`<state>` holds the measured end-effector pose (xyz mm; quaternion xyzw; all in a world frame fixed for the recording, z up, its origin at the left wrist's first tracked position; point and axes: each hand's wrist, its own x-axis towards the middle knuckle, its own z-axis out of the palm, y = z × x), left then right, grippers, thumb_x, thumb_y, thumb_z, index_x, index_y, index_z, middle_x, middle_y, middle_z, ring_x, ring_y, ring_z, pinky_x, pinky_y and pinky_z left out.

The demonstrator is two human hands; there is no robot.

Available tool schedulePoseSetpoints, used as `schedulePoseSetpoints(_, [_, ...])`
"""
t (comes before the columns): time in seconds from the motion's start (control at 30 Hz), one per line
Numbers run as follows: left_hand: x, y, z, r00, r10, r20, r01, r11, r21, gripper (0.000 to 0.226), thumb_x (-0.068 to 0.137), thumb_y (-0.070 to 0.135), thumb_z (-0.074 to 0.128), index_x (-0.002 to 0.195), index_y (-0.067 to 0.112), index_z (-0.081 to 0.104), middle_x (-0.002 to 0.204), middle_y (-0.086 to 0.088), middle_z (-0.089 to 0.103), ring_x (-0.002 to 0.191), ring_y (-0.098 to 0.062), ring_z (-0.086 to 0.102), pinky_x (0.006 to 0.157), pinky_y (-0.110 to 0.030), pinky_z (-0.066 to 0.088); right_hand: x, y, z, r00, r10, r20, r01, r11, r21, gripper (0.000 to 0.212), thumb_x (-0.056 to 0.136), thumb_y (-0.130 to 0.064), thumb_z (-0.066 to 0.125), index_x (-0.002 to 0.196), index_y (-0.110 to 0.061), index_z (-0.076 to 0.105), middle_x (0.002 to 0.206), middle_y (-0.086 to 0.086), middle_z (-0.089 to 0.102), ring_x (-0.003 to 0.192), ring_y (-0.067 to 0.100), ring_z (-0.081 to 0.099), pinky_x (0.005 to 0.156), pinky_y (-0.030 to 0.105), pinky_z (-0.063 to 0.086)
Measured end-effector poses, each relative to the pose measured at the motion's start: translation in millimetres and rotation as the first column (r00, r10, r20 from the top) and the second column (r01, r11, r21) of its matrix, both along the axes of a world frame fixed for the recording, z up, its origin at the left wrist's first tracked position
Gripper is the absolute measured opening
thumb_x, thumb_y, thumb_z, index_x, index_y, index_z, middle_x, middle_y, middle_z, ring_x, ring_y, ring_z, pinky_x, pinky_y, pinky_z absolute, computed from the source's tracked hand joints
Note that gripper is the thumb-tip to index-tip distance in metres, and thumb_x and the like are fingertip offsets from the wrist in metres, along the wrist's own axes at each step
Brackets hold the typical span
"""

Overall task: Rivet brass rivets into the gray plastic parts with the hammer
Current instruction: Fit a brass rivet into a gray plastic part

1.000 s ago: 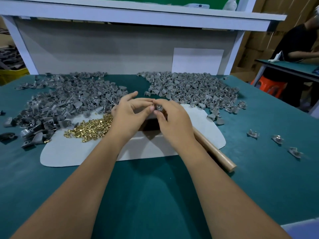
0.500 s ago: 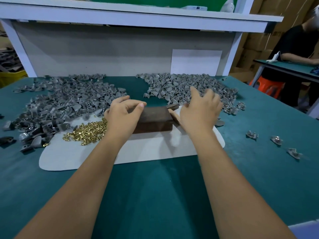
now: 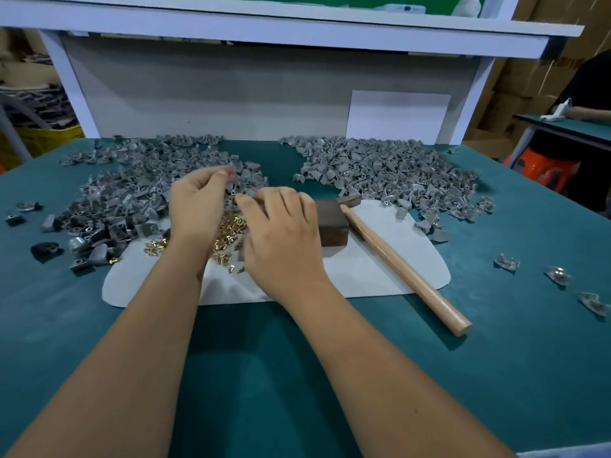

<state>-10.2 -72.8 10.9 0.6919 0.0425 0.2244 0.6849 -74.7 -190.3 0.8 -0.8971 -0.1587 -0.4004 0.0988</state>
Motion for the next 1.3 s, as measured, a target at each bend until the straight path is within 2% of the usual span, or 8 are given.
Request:
schedulePoseSetpoints(0.1, [7, 19, -3, 0.988, 0.137, -0.075, -0.131, 0.989, 0.070, 0.020, 0.092, 0.018, 0.059, 0.100, 0.026, 0.075, 0.072, 0.025, 0.071, 0.067, -0.004, 0.054, 0.060, -0.012, 0.046, 5, -7, 1, 0.996, -0.070, -0.052, 0.076, 0.990, 0.115, 0.031, 0.081, -0.009, 0.058, 0.110, -0.014, 0.066, 0.101, 0.006, 0.060, 0.098, 0.029, 0.051, 0.090, 0.037, 0.032])
schedulePoseSetpoints(0.23, [9, 34, -15, 0.957, 0.227, -0.180, -0.142, 0.909, 0.393, 0.026, 0.092, 0.017, 0.059, 0.110, 0.029, 0.073, 0.117, 0.008, 0.071, 0.098, -0.026, 0.068, 0.092, -0.041, 0.055, 13, -17, -3, 0.985, -0.098, -0.143, 0.117, 0.984, 0.135, 0.027, 0.084, -0.008, 0.054, 0.107, -0.014, 0.068, 0.100, 0.006, 0.060, 0.098, 0.029, 0.050, 0.088, 0.037, 0.031])
schedulePoseSetpoints(0.4, [9, 35, -23, 0.931, 0.258, -0.258, -0.001, 0.708, 0.706, 0.036, 0.087, 0.014, 0.058, 0.115, 0.032, 0.070, 0.102, -0.006, 0.073, 0.083, -0.028, 0.065, 0.089, -0.040, 0.055, 10, -5, -7, 0.989, 0.050, -0.138, -0.048, 0.999, 0.024, 0.014, 0.076, -0.005, 0.061, 0.087, -0.009, 0.070, 0.084, 0.009, 0.061, 0.086, 0.031, 0.053, 0.075, 0.038, 0.035])
schedulePoseSetpoints(0.53, [11, 36, -24, 0.943, 0.227, -0.243, 0.017, 0.698, 0.716, 0.038, 0.085, 0.004, 0.058, 0.113, 0.026, 0.073, 0.114, -0.008, 0.071, 0.097, -0.028, 0.064, 0.081, -0.032, 0.052, 4, 11, -10, 0.979, 0.157, -0.126, -0.173, 0.978, -0.121, 0.005, 0.074, -0.013, 0.065, 0.073, -0.009, 0.065, 0.077, 0.010, 0.061, 0.078, 0.031, 0.056, 0.066, 0.036, 0.039])
schedulePoseSetpoints(0.7, [7, 34, -19, 0.967, 0.180, -0.180, -0.020, 0.759, 0.650, 0.045, 0.079, -0.007, 0.055, 0.110, 0.020, 0.074, 0.113, -0.006, 0.072, 0.103, -0.025, 0.064, 0.083, -0.026, 0.046, 3, 26, -18, 0.901, 0.176, -0.396, -0.228, 0.970, -0.088, 0.024, 0.092, -0.027, 0.047, 0.102, -0.012, 0.063, 0.110, 0.007, 0.055, 0.107, 0.026, 0.046, 0.067, 0.032, 0.034])
schedulePoseSetpoints(0.9, [6, 38, -20, 0.862, 0.456, -0.222, -0.047, 0.508, 0.860, 0.024, 0.087, 0.024, 0.059, 0.107, 0.024, 0.072, 0.114, -0.014, 0.067, 0.128, -0.038, 0.043, 0.104, -0.046, 0.033, 9, 25, -19, 0.859, 0.218, -0.463, -0.239, 0.971, 0.013, 0.017, 0.088, -0.015, 0.050, 0.100, -0.011, 0.062, 0.106, 0.006, 0.054, 0.104, 0.025, 0.045, 0.068, 0.031, 0.037])
schedulePoseSetpoints(1.07, [5, 38, -20, 0.899, 0.377, -0.222, -0.046, 0.586, 0.809, 0.028, 0.083, 0.008, 0.057, 0.097, 0.023, 0.076, 0.099, -0.009, 0.073, 0.092, -0.034, 0.063, 0.085, -0.040, 0.054, 10, 25, -18, 0.836, 0.241, -0.494, -0.225, 0.970, 0.092, 0.018, 0.090, -0.018, 0.053, 0.096, -0.008, 0.066, 0.100, 0.007, 0.053, 0.103, 0.025, 0.046, 0.077, 0.037, 0.046])
schedulePoseSetpoints(1.3, [7, 40, -23, 0.937, 0.318, -0.141, -0.135, 0.706, 0.695, 0.036, 0.088, -0.002, 0.049, 0.106, 0.016, 0.075, 0.112, -0.011, 0.072, 0.095, -0.034, 0.064, 0.077, -0.036, 0.053, 11, 21, -16, 0.816, 0.275, -0.509, -0.234, 0.961, 0.145, 0.013, 0.089, -0.011, 0.054, 0.090, -0.008, 0.067, 0.097, 0.007, 0.057, 0.098, 0.025, 0.050, 0.078, 0.040, 0.049])
